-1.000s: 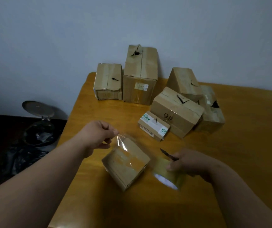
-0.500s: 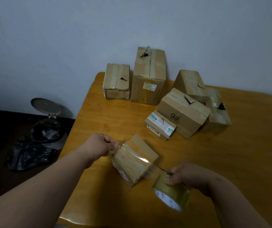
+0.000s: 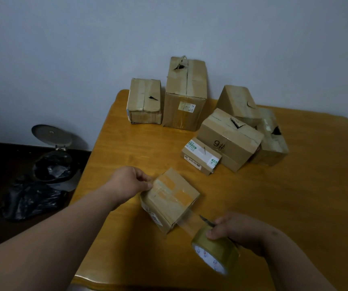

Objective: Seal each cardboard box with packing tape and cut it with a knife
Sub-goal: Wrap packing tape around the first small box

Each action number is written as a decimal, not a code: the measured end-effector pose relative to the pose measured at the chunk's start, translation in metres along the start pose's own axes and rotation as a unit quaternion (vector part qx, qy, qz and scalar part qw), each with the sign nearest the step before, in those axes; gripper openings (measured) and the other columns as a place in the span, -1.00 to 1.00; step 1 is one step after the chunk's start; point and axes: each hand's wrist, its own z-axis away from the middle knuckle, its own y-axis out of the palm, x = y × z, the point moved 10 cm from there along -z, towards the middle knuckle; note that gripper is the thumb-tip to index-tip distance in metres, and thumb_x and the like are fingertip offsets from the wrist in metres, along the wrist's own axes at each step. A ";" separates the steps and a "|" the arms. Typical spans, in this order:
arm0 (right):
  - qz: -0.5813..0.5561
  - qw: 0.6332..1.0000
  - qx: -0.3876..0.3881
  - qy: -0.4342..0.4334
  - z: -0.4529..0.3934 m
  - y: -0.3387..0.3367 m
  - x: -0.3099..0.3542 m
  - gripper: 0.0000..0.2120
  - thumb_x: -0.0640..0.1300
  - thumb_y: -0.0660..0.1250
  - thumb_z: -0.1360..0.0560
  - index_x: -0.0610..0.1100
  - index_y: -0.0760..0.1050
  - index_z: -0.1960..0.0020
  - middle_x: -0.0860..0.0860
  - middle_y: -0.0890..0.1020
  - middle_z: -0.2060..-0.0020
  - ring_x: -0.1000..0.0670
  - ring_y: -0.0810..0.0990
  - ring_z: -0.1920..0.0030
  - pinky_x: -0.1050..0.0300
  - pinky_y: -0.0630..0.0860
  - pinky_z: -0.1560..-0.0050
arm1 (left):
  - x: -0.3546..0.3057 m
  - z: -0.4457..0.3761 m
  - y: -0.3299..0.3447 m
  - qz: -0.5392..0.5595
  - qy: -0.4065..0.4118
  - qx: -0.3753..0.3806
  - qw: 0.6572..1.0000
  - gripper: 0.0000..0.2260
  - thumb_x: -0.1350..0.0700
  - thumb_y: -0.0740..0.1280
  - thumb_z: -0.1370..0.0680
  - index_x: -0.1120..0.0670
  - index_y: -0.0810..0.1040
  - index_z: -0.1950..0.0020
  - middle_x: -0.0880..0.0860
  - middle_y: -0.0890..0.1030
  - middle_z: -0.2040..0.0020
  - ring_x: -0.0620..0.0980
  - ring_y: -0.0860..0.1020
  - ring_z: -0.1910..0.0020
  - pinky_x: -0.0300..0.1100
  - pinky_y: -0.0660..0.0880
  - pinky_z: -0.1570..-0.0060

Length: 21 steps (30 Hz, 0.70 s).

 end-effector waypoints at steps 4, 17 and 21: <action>0.003 1.000 0.000 0.004 -0.003 0.003 -0.005 -0.66 -0.06 0.39 -0.51 -0.29 0.56 -0.17 -0.20 0.64 -0.12 -0.22 0.59 -0.18 -0.05 0.49 -0.18 | -0.001 0.000 0.002 -0.025 0.007 -0.003 1.000 -0.96 0.18 0.49 -0.47 0.07 0.67 0.16 0.02 0.67 0.15 -0.03 0.60 0.06 -0.13 0.56 0.07; 0.006 1.000 -0.021 0.006 -0.015 0.011 -0.014 -0.73 -0.02 0.42 -0.49 -0.11 0.49 -0.11 -0.09 0.53 -0.07 -0.08 0.50 -0.09 0.07 0.41 -0.09 | 0.041 0.003 0.022 0.190 -0.177 0.031 0.965 -0.93 0.21 0.42 -0.51 0.11 0.55 0.10 0.08 0.56 0.15 0.04 0.46 0.21 -0.06 0.48 0.10; 0.017 1.000 -0.024 0.012 -0.020 0.011 -0.017 -0.64 -0.01 0.41 -0.51 -0.17 0.50 -0.22 -0.10 0.53 -0.16 -0.12 0.51 -0.23 0.02 0.43 -0.17 | 0.047 0.002 0.031 0.220 -0.201 0.031 0.954 -0.91 0.18 0.36 -0.54 0.08 0.47 0.13 0.09 0.52 0.11 0.05 0.44 0.18 -0.04 0.44 0.10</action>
